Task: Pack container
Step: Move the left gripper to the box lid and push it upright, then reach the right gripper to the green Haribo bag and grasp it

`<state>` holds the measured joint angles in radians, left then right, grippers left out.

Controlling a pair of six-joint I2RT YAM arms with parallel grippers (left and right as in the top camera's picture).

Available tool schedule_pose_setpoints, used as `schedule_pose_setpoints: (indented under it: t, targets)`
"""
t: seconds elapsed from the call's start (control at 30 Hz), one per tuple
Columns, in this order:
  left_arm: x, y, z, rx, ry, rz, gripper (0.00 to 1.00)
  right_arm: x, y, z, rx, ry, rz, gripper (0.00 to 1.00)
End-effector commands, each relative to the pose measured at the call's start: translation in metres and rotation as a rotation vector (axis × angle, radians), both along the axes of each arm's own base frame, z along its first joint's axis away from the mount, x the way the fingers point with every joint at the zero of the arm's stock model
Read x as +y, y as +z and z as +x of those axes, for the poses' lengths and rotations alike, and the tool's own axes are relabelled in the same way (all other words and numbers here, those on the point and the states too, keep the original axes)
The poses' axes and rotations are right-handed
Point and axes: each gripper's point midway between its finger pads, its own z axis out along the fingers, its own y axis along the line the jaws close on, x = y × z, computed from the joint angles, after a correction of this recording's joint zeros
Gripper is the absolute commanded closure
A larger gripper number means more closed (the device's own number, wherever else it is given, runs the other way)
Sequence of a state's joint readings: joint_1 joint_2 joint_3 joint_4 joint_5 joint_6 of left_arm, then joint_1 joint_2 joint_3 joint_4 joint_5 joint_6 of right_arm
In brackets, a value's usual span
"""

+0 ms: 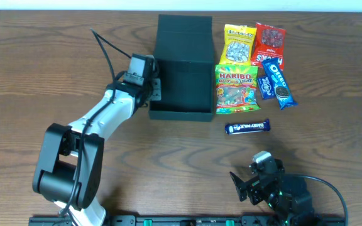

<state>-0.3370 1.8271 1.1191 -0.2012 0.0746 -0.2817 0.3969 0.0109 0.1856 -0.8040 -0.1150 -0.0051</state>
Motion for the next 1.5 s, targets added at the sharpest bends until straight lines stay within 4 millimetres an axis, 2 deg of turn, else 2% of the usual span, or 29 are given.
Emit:
schedule_pose_setpoints:
  t: [0.0, 0.03, 0.07, 0.13, 0.2, 0.33, 0.6, 0.7, 0.77, 1.07, 1.1, 1.17, 1.23, 1.27, 1.33, 1.4, 1.47]
  targets:
    - [-0.011, 0.001, -0.003, 0.019, 0.040, -0.038, 0.94, 0.001, -0.003, -0.001, -0.002, 0.014, -0.011, 0.01]
    - [-0.013, 0.001, -0.004, 0.019, 0.036, -0.037, 0.94, 0.001, -0.003, -0.001, -0.002, 0.014, -0.011, 0.01]
    - [-0.013, 0.001, -0.004, 0.020, 0.035, -0.038, 0.78, 0.001, -0.003, -0.001, -0.002, 0.014, -0.011, 0.01]
    - [-0.013, 0.001, -0.004, 0.020, 0.035, -0.037, 0.12, 0.001, -0.003, -0.001, -0.002, 0.014, -0.011, 0.01]
    - [-0.012, 0.004, -0.003, 0.016, 0.037, -0.039, 0.02, 0.001, -0.003, -0.001, -0.002, 0.014, -0.011, 0.01]
    - [-0.012, 0.029, -0.001, -0.038, 0.032, -0.059, 0.04, 0.001, -0.003, -0.001, -0.002, 0.014, -0.011, 0.01]
    - [-0.010, 0.129, -0.004, -0.291, -0.079, -0.046, 0.05, 0.001, -0.003, -0.001, -0.002, 0.014, -0.011, 0.01]
    - [-0.007, 0.145, -0.010, -0.316, -0.078, -0.055, 0.05, -0.003, -0.003, 0.001, -0.007, -0.009, -0.028, 0.01]
    - [-0.005, 0.145, -0.016, -0.296, -0.079, -0.048, 0.05, -0.005, -0.003, 0.002, -0.010, -0.019, -0.034, 0.01]
    - [0.004, 0.118, -0.041, -0.149, -0.085, -0.002, 0.05, -0.008, -0.002, 0.005, -0.023, -0.033, -0.045, 0.01]
    - [0.005, 0.116, -0.043, -0.139, -0.086, 0.002, 0.05, -0.008, 0.004, 0.009, -0.052, -0.042, -0.037, 0.01]
    - [0.006, 0.114, -0.045, -0.127, -0.086, 0.006, 0.05, 0.007, 0.031, 0.019, -0.131, -0.027, 0.081, 0.01]
    - [0.006, 0.112, -0.047, -0.116, -0.086, 0.009, 0.05, 0.030, 0.062, 0.020, -0.154, 0.014, 0.301, 0.01]
    - [0.007, 0.111, -0.048, -0.112, -0.086, 0.011, 0.05, 0.046, 0.078, 0.013, -0.113, 0.061, 0.451, 0.01]
    - [0.007, 0.111, -0.048, -0.111, -0.087, 0.011, 0.05, 0.059, 0.090, 0.003, -0.043, 0.106, 0.587, 0.01]
    - [0.007, 0.111, -0.049, -0.111, -0.087, 0.011, 0.05, 0.064, 0.092, -0.002, 0.021, 0.110, 0.656, 0.01]
    - [0.006, 0.111, -0.048, -0.111, -0.087, 0.010, 0.05, 0.067, 0.103, -0.002, 0.064, 0.092, 0.760, 0.01]
